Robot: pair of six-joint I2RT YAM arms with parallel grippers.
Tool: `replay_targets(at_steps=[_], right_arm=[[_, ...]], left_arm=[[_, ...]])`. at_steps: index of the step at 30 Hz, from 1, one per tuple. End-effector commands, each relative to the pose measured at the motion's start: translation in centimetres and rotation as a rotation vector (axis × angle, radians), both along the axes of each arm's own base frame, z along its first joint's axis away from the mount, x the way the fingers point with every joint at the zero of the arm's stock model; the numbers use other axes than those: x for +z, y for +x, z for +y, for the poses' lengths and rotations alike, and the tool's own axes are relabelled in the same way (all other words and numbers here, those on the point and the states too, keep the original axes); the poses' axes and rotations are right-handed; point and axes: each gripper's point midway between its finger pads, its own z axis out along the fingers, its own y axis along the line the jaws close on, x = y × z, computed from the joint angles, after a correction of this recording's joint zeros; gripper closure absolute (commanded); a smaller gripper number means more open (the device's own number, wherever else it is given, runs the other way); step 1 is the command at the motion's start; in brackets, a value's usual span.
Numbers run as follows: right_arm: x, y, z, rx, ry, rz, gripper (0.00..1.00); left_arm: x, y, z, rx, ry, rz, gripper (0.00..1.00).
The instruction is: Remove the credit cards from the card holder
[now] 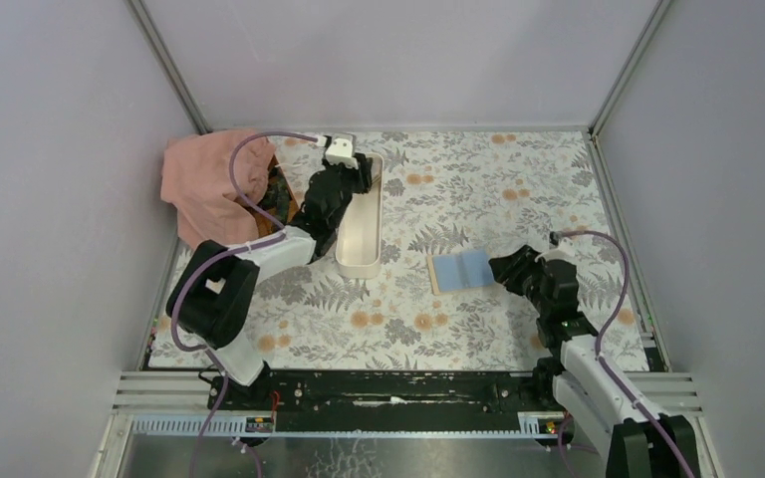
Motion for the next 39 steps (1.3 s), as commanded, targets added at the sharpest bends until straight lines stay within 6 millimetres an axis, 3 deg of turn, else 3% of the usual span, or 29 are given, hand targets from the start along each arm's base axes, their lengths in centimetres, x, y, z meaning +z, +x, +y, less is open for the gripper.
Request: replay_targets(at_steps=[1,4,7,10,13,15,22,28,39], right_arm=[[0.5,1.7,-3.4,-0.169,-0.128,0.055,0.5],[-0.2,2.2,-2.8,-0.134,-0.141,0.116,0.52],[-1.0,2.5,-2.1,-0.106,-0.12,0.148,0.73],[-1.5,2.5,-1.7,-0.089,-0.103,0.162,0.91],[-2.3,2.3,-1.5,-0.075,-0.108,0.185,1.0],[-2.8,2.0,-1.5,-0.066,-0.118,0.206,1.0],[-4.3,1.5,-1.5,-0.053,-0.134,0.254,1.0],[-4.9,1.2,-1.1,-0.032,-0.122,0.273,1.0],[-6.3,0.4,-0.2,0.017,-0.09,0.311,1.0]], left_arm=[[0.5,-5.0,-7.0,-0.188,-0.058,-0.009,0.56],[-0.7,-8.6,-11.6,-0.311,-0.076,0.034,0.74],[-2.6,-11.9,-15.6,-0.434,-0.113,0.102,0.99],[-5.5,-13.6,-17.5,-0.481,-0.115,0.176,1.0],[-8.8,-14.2,-18.2,-0.5,-0.092,0.27,1.0],[-11.4,-14.9,-18.5,-0.524,-0.058,0.345,1.0],[-16.6,-19.1,-20.0,-0.656,-0.074,0.525,1.0],[-18.6,-21.0,-20.9,-0.695,-0.06,0.593,1.0],[-21.7,-21.2,-19.7,-0.637,0.006,0.654,1.0]])
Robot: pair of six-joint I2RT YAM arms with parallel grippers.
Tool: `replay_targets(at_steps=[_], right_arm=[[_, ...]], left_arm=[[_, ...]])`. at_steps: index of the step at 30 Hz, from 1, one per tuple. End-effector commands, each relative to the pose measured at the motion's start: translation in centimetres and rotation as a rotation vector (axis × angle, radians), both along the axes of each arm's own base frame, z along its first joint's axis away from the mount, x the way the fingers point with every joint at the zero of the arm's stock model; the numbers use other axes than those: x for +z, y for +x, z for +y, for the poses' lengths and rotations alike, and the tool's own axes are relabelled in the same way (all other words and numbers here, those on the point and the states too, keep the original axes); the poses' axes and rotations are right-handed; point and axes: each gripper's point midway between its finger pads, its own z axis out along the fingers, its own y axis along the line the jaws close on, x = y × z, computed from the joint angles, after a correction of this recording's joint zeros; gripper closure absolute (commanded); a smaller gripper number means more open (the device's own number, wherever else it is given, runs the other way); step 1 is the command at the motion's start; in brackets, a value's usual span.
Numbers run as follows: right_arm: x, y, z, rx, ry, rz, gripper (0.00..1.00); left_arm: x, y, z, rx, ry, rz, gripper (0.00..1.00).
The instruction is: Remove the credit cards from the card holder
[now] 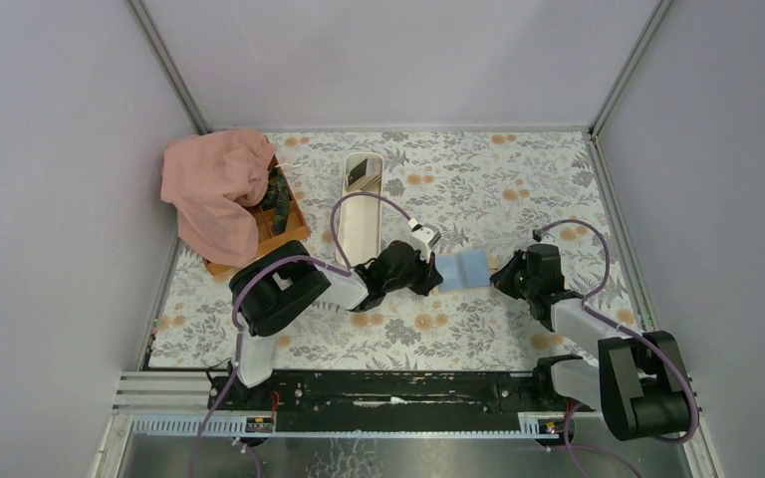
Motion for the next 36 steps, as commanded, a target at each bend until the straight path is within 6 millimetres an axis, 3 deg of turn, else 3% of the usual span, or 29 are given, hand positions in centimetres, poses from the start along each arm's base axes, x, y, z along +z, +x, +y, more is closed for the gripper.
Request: replay_targets(at_steps=[1,6,14,22,24,26,29,32,36], right_arm=[[0.5,0.3,1.4,0.066,0.047,-0.033,1.0],[1.2,0.6,3.6,0.147,0.147,-0.059,1.0],[2.0,1.4,5.2,0.178,0.245,-0.067,1.0],[4.7,1.9,6.8,0.228,0.31,-0.119,1.0],[5.8,2.0,6.8,0.227,0.312,-0.144,1.0],[6.9,2.4,6.4,0.218,0.286,-0.178,0.99],[8.1,2.6,5.5,0.198,0.23,-0.218,0.85],[8.8,2.7,4.7,0.173,0.186,-0.246,0.63],[8.6,2.6,4.3,0.16,0.169,-0.243,0.54]], left_arm=[[-2.4,-0.3,0.8,0.019,0.06,0.037,1.0],[-3.4,-0.6,0.9,0.013,0.065,0.058,1.0],[-3.8,-0.8,1.2,0.017,0.074,0.066,1.0],[-2.3,-0.6,1.8,0.047,0.058,0.037,1.0],[-1.0,-0.3,2.1,0.067,0.043,0.012,0.96],[0.7,0.0,2.5,0.097,0.02,-0.019,0.85],[3.9,0.4,3.4,0.148,-0.03,-0.072,0.72],[6.9,0.4,3.8,0.159,-0.083,-0.114,0.64],[10.6,-0.2,3.9,0.15,-0.163,-0.149,0.5]])
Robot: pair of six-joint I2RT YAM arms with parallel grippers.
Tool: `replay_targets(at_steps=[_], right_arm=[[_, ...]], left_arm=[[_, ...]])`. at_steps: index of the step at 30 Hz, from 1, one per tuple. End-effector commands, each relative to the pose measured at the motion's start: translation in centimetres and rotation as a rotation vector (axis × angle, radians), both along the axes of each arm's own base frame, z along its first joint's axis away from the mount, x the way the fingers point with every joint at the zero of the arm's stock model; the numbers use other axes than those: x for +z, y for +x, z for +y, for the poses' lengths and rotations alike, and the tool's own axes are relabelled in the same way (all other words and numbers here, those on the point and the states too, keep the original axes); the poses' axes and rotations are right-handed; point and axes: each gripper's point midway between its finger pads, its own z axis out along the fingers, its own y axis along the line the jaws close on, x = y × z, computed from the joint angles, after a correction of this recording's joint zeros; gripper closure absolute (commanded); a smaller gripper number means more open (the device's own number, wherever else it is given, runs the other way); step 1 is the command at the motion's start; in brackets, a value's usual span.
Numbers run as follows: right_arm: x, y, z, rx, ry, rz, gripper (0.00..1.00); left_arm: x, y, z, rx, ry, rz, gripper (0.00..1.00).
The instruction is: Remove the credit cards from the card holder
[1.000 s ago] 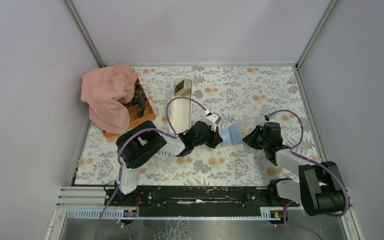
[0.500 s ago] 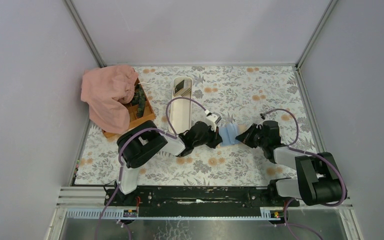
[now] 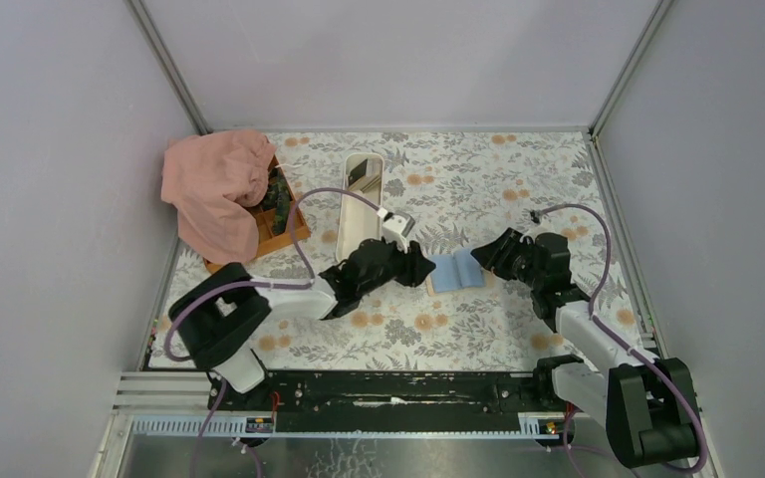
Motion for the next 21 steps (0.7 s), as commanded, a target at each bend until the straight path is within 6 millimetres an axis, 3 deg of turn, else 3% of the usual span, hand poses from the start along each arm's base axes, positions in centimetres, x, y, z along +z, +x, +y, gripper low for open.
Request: replay_targets(at_steps=[1,8,12,13,16,21], right_arm=[[0.1,0.3,-0.6,-0.024,-0.047,-0.005,0.54],[-1.6,-0.5,-0.9,-0.028,-0.06,0.015,0.53],[-2.0,-0.9,-1.0,-0.026,-0.06,0.007,0.49],[-2.3,-1.0,-1.0,-0.025,-0.062,0.01,0.49],[-2.6,-1.0,-0.9,-0.021,-0.055,0.02,0.48],[-2.7,-1.1,-0.5,-0.001,-0.045,0.02,0.48]], left_arm=[[4.4,0.1,0.4,0.024,-0.093,-0.066,0.47],[7.1,0.7,2.7,0.164,-0.113,-0.008,0.38],[9.3,0.6,5.1,0.225,-0.141,-0.09,0.35],[9.7,0.6,5.7,0.241,-0.158,-0.107,0.3],[9.3,0.9,7.4,0.299,-0.186,-0.086,0.2],[9.8,0.8,8.1,0.265,-0.256,-0.05,0.2]])
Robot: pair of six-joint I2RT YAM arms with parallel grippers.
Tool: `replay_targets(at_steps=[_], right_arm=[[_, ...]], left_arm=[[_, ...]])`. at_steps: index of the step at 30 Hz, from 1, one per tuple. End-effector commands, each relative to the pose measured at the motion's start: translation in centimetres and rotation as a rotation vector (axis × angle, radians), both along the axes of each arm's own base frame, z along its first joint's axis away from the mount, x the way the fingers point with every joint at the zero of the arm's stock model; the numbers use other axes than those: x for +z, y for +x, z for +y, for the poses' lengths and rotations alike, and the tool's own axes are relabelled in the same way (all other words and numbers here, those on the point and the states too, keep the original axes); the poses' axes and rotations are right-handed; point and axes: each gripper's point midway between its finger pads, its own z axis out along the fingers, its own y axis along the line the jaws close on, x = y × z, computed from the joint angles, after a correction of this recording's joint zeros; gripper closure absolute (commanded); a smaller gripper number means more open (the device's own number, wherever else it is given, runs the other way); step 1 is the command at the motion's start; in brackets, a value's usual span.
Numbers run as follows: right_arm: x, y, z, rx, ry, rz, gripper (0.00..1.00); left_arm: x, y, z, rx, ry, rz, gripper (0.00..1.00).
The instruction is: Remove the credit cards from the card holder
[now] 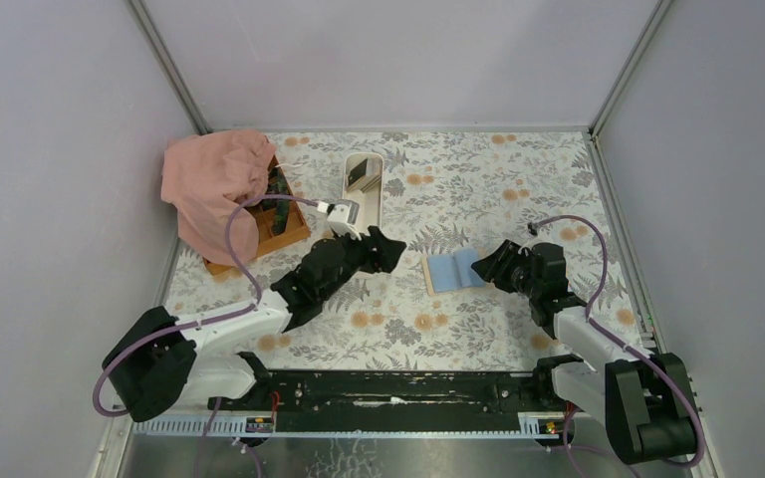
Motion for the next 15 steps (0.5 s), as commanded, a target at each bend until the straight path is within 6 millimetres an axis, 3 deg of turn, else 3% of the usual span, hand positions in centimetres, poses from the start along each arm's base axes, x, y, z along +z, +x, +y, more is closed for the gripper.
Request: replay_targets(at_steps=[1,15], right_arm=[[1.1,0.7,0.4,0.023,0.004,-0.062,0.48],[0.2,0.6,0.5,0.024,0.006,-0.043,0.47]], left_arm=[[1.5,0.0,0.5,-0.008,-0.099,-0.009,0.2],[0.5,0.2,0.0,-0.038,-0.076,0.019,0.2]])
